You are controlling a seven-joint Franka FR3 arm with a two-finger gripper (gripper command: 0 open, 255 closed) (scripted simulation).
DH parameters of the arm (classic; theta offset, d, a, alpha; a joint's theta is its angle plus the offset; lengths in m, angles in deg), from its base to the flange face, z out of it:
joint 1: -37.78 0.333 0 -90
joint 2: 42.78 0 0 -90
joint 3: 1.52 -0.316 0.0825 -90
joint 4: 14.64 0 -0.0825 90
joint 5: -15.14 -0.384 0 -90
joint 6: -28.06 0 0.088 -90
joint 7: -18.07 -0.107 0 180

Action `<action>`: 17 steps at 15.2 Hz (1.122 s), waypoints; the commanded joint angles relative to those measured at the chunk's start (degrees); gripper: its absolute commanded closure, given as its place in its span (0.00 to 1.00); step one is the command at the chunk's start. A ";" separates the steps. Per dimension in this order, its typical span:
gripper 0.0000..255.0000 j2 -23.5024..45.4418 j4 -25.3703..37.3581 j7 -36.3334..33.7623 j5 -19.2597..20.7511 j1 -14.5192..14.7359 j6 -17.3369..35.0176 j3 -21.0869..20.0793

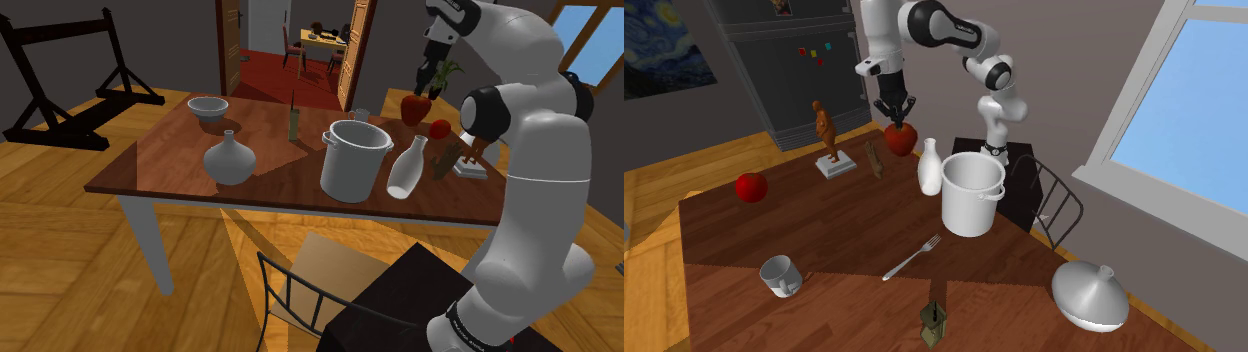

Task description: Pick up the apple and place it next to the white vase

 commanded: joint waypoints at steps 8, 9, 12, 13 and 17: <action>1.00 -8.35 -10.40 -7.38 4.13 10.39 3.18 -0.44; 1.00 -9.64 -12.21 -8.72 4.84 11.98 3.95 -0.71; 1.00 -12.88 -16.57 -12.88 6.64 16.19 5.85 -1.82; 1.00 -13.76 -17.72 -14.28 7.14 17.48 6.37 -2.22; 1.00 -16.44 -21.13 -19.92 8.70 21.98 8.00 -4.14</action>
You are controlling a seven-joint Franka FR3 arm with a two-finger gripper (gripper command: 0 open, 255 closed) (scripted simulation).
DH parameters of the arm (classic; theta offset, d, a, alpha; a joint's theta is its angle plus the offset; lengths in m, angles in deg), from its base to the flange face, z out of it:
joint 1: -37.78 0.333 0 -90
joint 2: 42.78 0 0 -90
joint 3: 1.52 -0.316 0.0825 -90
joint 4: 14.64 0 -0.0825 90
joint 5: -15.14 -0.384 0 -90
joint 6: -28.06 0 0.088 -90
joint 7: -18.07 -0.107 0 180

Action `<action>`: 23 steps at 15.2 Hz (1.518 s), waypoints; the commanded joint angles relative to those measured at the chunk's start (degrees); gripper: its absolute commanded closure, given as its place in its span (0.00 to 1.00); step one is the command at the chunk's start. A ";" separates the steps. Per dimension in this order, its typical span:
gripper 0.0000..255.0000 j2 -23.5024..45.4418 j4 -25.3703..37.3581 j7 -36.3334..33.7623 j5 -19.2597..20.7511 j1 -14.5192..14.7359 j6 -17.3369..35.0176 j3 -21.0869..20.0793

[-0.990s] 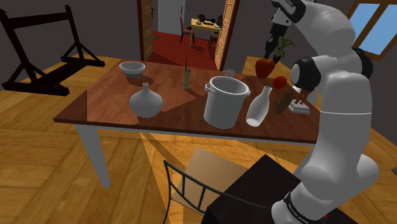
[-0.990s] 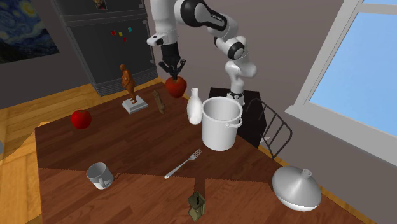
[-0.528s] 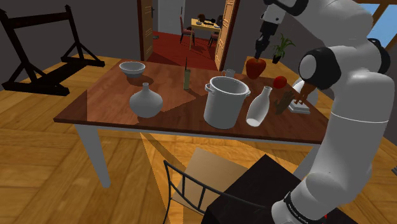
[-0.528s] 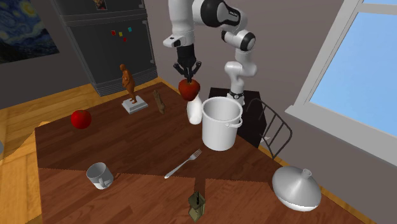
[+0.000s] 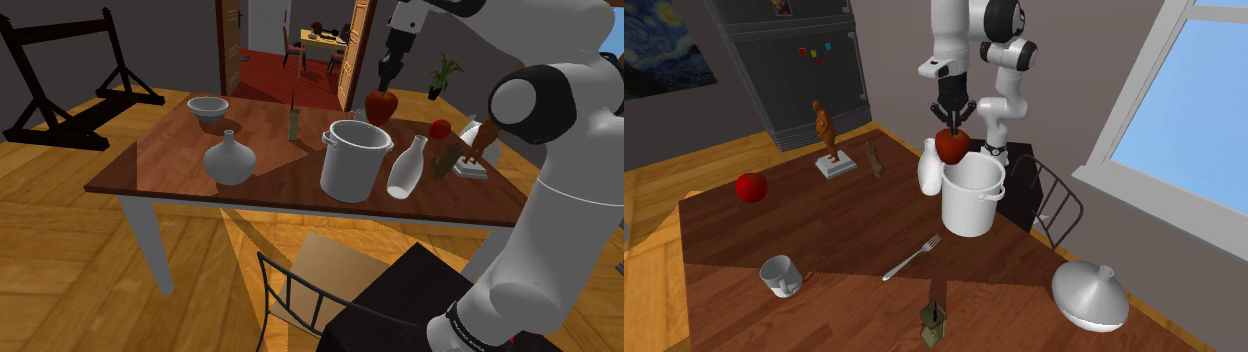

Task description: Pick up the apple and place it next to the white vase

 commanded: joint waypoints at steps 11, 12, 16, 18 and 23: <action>1.00 -1.60 -2.19 -16.13 1.82 10.66 2.56 -6.14; 1.00 -1.24 -1.71 -17.39 1.80 11.40 2.56 -6.63; 1.00 0.91 1.27 -22.30 1.55 14.18 2.17 -8.51; 1.00 2.47 3.46 -24.68 1.31 15.48 1.73 -9.36; 1.00 6.27 8.15 -29.43 0.81 18.17 1.24 -10.96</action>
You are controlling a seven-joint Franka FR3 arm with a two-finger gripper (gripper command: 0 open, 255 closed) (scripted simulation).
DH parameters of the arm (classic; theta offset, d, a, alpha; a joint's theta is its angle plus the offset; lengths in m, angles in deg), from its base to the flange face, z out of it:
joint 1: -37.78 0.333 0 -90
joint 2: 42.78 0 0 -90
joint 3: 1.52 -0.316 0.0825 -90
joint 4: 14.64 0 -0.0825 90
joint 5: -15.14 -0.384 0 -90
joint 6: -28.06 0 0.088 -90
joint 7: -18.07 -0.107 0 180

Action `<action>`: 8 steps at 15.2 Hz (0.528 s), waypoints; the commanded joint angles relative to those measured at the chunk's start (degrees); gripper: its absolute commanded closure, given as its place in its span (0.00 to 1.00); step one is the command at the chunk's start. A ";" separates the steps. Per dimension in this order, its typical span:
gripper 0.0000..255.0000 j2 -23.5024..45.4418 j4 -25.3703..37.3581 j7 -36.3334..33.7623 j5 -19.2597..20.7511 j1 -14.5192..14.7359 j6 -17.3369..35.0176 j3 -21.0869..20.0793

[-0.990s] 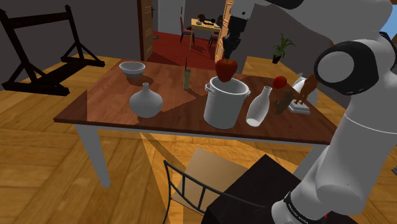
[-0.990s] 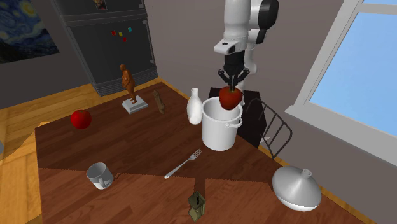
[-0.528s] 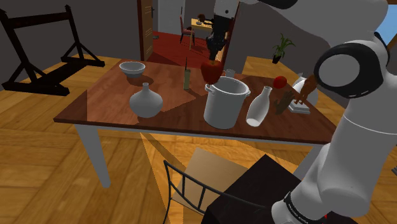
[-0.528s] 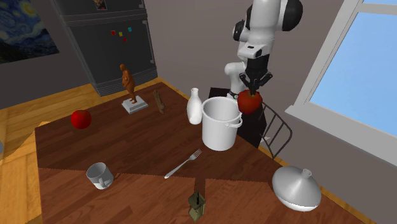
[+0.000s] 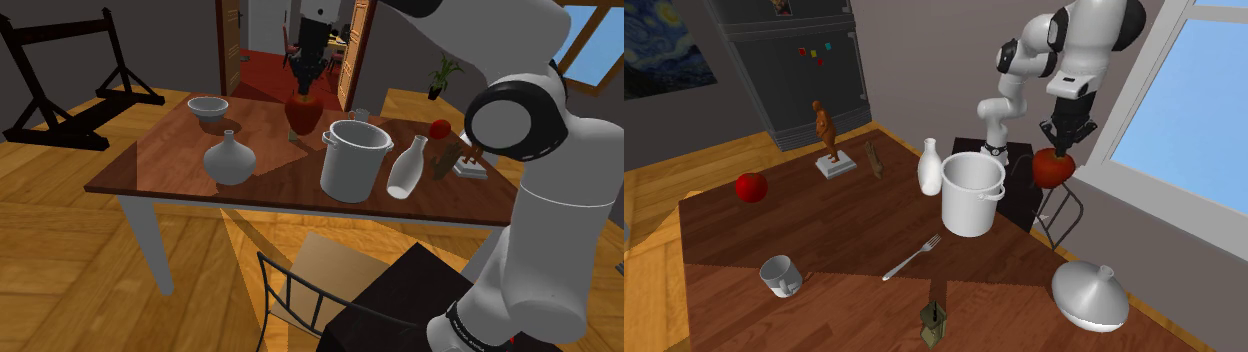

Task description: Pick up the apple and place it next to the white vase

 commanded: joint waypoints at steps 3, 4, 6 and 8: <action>1.00 -1.94 -5.97 -0.76 0.73 1.39 4.21 -0.27; 1.00 -2.41 -7.47 -0.72 0.88 1.56 5.24 -0.28; 1.00 -3.25 -10.27 -0.66 1.13 1.86 7.23 -0.30; 1.00 -3.96 -12.87 -0.59 1.34 2.12 9.13 -0.33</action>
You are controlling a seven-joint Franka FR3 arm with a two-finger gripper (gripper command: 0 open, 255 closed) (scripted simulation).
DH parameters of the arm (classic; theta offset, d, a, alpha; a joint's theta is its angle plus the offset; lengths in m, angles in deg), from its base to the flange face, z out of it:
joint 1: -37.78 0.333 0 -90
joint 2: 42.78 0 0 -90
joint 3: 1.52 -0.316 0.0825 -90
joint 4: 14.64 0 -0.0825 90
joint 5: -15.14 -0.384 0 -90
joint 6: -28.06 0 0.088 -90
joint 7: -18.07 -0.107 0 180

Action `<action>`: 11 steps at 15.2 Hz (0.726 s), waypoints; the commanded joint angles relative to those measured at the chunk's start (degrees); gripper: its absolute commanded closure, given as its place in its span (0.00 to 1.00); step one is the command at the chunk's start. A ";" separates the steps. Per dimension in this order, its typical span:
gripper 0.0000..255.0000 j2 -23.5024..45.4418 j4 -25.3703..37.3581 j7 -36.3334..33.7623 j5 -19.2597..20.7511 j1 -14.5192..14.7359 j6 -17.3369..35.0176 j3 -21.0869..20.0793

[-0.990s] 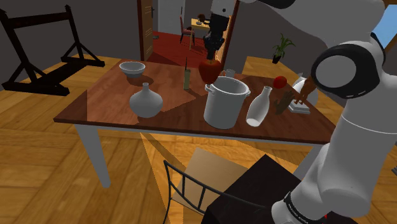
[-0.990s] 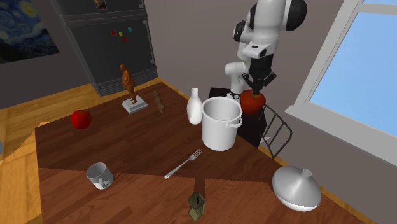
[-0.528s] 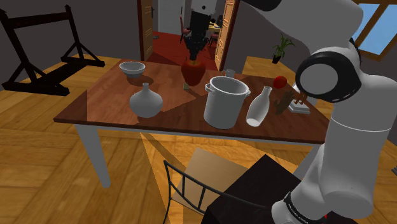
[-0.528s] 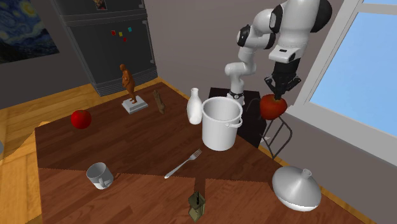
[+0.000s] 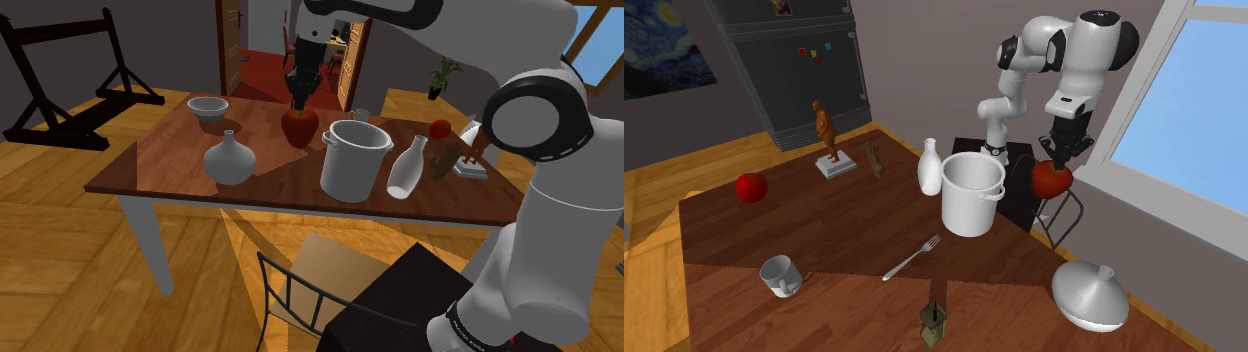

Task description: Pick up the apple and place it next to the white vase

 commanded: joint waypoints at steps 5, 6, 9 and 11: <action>1.00 -1.54 -6.76 0.21 0.43 0.59 5.32 -0.10; 1.00 -1.73 -7.82 0.25 0.48 0.66 6.18 -0.12; 1.00 -2.21 -10.80 0.39 0.58 0.86 8.70 -0.16; 1.00 -2.44 -12.66 0.49 0.62 0.97 10.33 -0.20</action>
